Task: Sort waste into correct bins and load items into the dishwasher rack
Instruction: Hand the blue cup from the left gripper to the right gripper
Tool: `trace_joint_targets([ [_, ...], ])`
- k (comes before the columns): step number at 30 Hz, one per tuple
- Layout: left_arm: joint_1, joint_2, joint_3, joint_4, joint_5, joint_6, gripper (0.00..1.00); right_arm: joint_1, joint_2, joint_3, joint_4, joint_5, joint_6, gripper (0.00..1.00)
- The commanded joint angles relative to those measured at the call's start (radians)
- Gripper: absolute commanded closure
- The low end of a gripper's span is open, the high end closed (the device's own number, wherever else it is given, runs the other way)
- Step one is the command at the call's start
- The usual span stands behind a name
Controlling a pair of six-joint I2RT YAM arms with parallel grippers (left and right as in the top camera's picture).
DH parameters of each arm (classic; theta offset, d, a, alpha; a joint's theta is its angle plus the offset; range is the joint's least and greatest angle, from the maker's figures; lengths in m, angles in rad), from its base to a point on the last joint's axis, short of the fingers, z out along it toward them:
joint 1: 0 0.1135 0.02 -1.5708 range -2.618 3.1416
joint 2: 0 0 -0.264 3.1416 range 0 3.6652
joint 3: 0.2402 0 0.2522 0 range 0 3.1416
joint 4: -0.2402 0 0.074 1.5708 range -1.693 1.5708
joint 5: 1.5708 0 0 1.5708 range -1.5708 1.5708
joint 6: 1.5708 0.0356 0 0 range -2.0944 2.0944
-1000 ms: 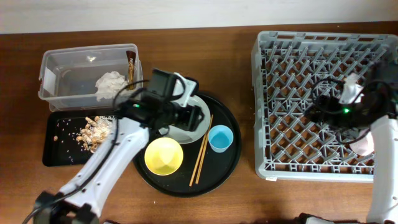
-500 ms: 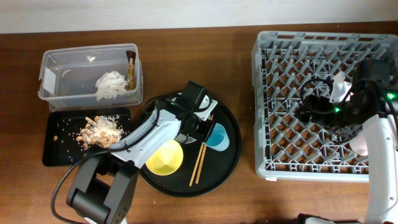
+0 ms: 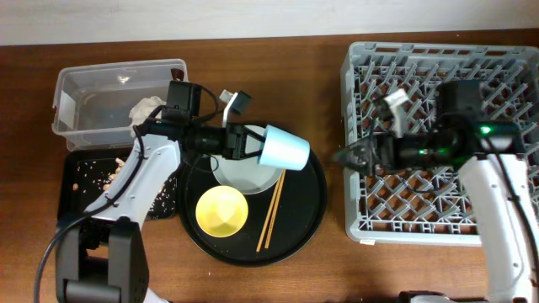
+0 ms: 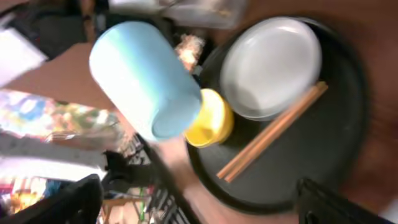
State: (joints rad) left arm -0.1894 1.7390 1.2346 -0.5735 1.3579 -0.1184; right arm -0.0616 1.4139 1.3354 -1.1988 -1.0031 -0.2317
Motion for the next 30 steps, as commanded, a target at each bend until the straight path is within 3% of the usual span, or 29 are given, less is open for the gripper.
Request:
trace_joint_targets([
  [1,0.001,-0.023,0.011,0.005,0.106,-0.005,1.00,0.101,0.002,-0.070,0.098,-0.153,-0.022,0.01],
  [12,-0.062,-0.023,0.011,0.006,0.147,-0.024,0.99,0.235,0.023,-0.098,0.296,-0.153,0.004,0.02],
  [18,-0.079,-0.023,0.012,0.024,0.146,-0.027,1.00,0.261,0.023,-0.098,0.299,-0.153,0.003,0.27],
  [21,-0.079,-0.023,0.012,0.025,0.146,-0.027,1.00,0.274,0.023,-0.098,0.299,-0.152,0.003,0.28],
  [25,-0.079,-0.023,0.012,0.036,0.146,-0.027,1.00,0.274,0.023,-0.098,0.299,-0.152,0.003,0.39],
  [28,-0.079,-0.023,0.012,0.036,0.142,-0.027,1.00,0.274,0.023,-0.098,0.299,-0.151,0.003,0.39],
  [30,-0.079,-0.023,0.012,0.035,0.082,-0.026,0.94,0.274,0.023,-0.098,0.298,-0.121,0.004,0.41],
])
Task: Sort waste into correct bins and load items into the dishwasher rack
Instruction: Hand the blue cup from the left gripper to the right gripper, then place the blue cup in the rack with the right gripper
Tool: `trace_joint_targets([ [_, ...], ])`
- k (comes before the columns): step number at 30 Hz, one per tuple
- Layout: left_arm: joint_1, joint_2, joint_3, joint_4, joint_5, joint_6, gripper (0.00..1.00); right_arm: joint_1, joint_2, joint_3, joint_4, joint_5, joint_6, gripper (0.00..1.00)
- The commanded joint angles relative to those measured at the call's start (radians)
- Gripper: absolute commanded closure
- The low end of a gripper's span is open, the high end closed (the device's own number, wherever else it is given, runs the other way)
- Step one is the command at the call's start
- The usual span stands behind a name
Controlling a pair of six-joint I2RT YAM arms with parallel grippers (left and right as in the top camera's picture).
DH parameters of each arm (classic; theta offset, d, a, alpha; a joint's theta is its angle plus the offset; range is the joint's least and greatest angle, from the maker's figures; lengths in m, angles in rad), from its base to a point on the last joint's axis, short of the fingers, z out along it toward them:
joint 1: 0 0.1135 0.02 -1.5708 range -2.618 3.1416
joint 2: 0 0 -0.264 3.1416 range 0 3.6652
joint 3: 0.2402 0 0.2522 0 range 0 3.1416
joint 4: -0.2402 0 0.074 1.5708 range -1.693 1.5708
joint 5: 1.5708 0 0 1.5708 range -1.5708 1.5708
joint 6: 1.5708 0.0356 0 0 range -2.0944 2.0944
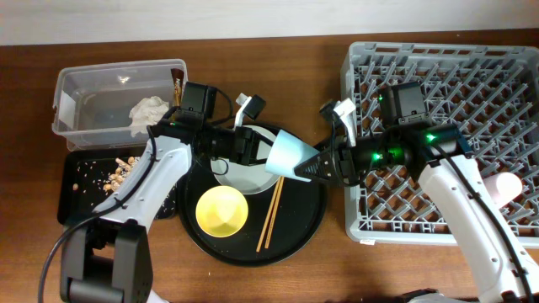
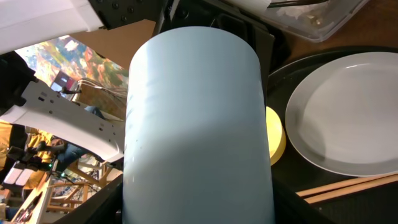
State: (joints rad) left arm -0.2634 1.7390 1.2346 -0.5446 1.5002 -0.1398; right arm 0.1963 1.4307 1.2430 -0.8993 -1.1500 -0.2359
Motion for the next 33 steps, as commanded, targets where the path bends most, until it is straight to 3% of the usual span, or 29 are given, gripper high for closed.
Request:
trace_joint_targets([
  [1,-0.005,-0.023,0.011,0.005,-0.144,-0.005,0.76,0.016,0.006,-0.005,-0.008,0.057,0.008,0.42],
  [5,0.020,-0.026,0.012,-0.127,-0.639,-0.005,0.59,-0.040,0.006,0.002,-0.110,0.355,0.043,0.50],
  [10,0.151,-0.118,0.012,-0.351,-1.038,-0.001,0.58,-0.303,0.006,0.166,-0.294,0.673,0.147,0.54],
  [13,0.210,-0.200,0.012,-0.405,-1.171,0.003,0.58,-0.465,0.006,0.233,-0.333,0.925,0.279,0.53],
  [16,0.224,-0.257,0.012,-0.408,-1.194,0.002,0.58,-0.602,0.016,0.235,-0.339,1.128,0.400,0.54],
  [23,0.222,-0.263,0.011,-0.411,-1.194,0.002,0.58,-0.754,0.187,0.235,-0.327,1.144,0.421,0.50],
  [24,0.222,-0.263,0.011,-0.412,-1.194,0.002,0.58,-0.754,0.213,0.235,-0.324,1.143,0.422,0.48],
  [30,0.222,-0.263,0.011,-0.412,-1.194,0.002,0.57,-0.753,0.268,0.247,-0.288,1.040,0.420,0.14],
  [33,0.222,-0.263,0.011,-0.412,-1.194,0.002,0.52,-0.752,0.263,0.290,-0.335,0.913,0.397,0.15],
])
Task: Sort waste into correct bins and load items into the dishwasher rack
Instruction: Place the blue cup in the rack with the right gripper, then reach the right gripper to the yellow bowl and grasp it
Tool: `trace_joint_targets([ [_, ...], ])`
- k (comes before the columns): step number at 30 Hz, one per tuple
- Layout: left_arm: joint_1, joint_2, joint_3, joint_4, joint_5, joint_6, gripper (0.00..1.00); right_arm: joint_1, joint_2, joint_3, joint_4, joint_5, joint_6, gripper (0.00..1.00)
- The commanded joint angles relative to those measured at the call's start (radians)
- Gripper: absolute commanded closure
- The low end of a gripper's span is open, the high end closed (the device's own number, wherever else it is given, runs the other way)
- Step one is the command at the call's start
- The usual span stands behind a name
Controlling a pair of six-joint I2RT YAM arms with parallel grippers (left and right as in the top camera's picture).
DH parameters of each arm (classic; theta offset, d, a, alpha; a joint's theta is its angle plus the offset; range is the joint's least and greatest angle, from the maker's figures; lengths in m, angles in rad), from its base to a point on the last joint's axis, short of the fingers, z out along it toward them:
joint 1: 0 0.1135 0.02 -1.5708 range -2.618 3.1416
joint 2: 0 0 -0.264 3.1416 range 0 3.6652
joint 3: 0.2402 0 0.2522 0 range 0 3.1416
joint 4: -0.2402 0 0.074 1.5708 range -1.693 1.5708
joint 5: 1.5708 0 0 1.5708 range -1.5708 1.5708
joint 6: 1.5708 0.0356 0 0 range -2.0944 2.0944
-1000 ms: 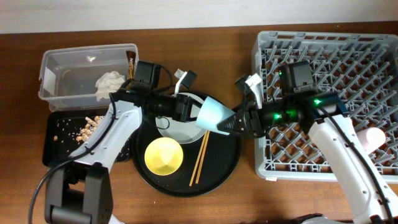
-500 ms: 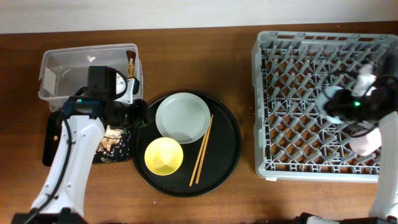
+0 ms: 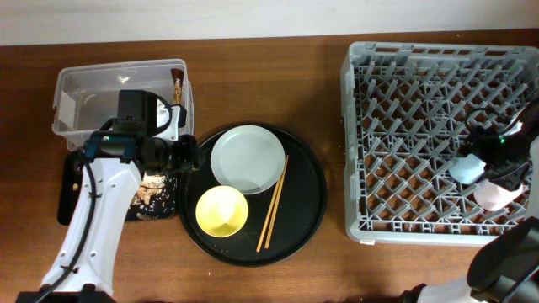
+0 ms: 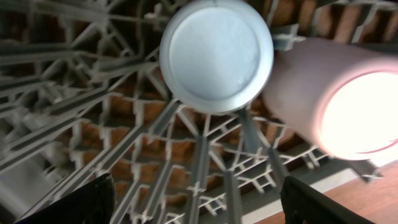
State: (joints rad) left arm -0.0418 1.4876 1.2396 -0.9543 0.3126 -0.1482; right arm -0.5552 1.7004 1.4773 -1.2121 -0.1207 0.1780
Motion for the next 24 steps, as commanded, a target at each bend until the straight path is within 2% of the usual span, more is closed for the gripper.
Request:
trace_joint_targets([
  [1,0.001,-0.011,0.006,-0.002,-0.007,0.011,0.52,0.009,-0.019,0.066,-0.038,-0.172,-0.043,0.17],
  [5,0.001,-0.011,0.006,-0.043,-0.120,0.010,0.50,0.151,-0.106,0.068,-0.046,-0.240,-0.093,0.18],
  [7,0.001,-0.011,0.006,-0.071,-0.167,0.006,0.41,0.309,-0.148,0.068,-0.039,-0.239,-0.096,0.18],
  [10,0.001,-0.011,0.006,-0.080,-0.179,0.006,0.38,0.576,-0.142,0.068,0.007,-0.235,-0.095,0.18],
  [13,0.001,-0.011,0.006,-0.080,-0.179,0.006,0.37,0.784,-0.095,0.068,0.085,-0.234,-0.079,0.18],
  [17,0.001,-0.011,0.005,-0.087,-0.218,0.005,0.37,0.953,-0.007,0.066,0.095,-0.235,0.016,0.18],
  [20,0.002,-0.011,0.005,-0.109,-0.314,-0.069,0.34,1.103,0.096,0.066,0.114,-0.235,0.050,0.18],
  [24,0.002,-0.011,0.005,-0.110,-0.333,-0.071,0.34,1.226,0.211,0.066,0.154,-0.235,0.132,0.21],
])
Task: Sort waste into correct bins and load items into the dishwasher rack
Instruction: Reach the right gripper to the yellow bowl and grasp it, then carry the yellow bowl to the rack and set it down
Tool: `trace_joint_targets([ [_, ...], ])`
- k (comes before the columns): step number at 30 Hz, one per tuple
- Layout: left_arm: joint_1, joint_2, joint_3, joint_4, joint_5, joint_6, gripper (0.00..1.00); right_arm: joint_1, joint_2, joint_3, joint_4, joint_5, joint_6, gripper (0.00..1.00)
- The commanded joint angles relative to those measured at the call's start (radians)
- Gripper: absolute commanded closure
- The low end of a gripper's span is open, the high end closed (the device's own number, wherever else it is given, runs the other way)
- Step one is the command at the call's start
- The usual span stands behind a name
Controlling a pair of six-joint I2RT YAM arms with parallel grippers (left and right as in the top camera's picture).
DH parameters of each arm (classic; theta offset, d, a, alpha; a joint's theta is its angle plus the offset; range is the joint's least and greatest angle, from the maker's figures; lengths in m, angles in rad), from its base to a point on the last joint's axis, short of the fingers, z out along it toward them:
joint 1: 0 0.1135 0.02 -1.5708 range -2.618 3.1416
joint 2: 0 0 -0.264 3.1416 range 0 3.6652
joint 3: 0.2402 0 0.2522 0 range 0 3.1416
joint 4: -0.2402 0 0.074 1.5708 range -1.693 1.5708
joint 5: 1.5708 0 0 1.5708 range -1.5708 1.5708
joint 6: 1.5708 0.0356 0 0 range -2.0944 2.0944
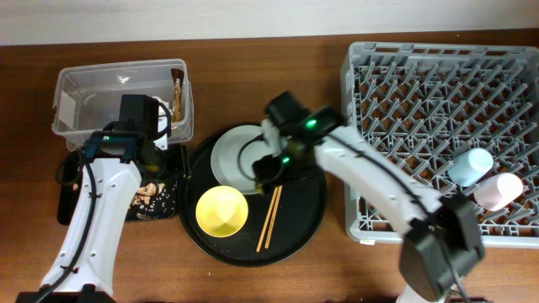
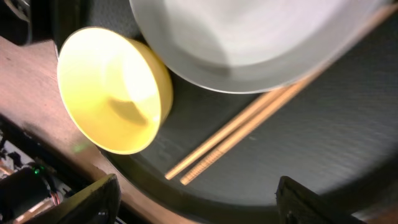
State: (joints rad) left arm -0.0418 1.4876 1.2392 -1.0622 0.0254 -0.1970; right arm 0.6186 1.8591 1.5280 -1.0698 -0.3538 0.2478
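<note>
In the overhead view my right gripper [image 1: 261, 168] hovers over the black round tray [image 1: 307, 210], at the near edge of the white plate [image 1: 236, 151]. Its wrist view shows it open [image 2: 199, 208] with nothing between the fingers. Below it lie the yellow bowl [image 2: 112, 87], the pair of chopsticks [image 2: 249, 124] and the plate [image 2: 249, 37]. The bowl [image 1: 222, 210] and chopsticks [image 1: 272, 215] lie on the tray. A blue cup [image 1: 470, 166] and a pink cup [image 1: 497, 190] stand in the grey dishwasher rack [image 1: 362, 101]. My left gripper [image 1: 162, 155] hangs over the black bin [image 1: 72, 198]; its jaws are unclear.
A clear plastic bin [image 1: 118, 97] sits at the back left with a dark stick-like thing at its right end. The black bin under the left arm holds pale scraps [image 1: 147, 189]. The right arm stretches from the rack's front across to the tray.
My right gripper was open over the rack's right side, above the blue cup standing by the pink cup. Now it is open over the tray, above the chopsticks and bowl. The left arm barely shifted.
My left gripper held the blue cup over the plate while the right was by the rack. Then the right gripper's fingers were round the cup. Later the cup stood in the rack and the left arm was back over the black bin. Now the right hovers over the tray.
</note>
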Motion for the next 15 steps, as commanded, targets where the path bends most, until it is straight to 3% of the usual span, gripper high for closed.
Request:
trace_joint_targets([
  [1,0.004,-0.011,0.006,-0.002,-0.053,-0.027,0.34,0.076,0.074,0.015,0.017,-0.001,0.078,0.22],
  [6,0.053,-0.011,0.006,-0.003,-0.048,-0.039,0.34,0.179,0.174,0.015,0.066,0.042,0.161,0.37],
  [9,0.068,-0.011,0.006,-0.006,-0.048,-0.039,0.34,0.208,0.201,0.015,0.092,0.079,0.213,0.55],
  [15,0.067,-0.011,0.006,-0.006,-0.048,-0.039,0.33,0.212,0.208,0.015,0.097,0.130,0.267,0.70],
])
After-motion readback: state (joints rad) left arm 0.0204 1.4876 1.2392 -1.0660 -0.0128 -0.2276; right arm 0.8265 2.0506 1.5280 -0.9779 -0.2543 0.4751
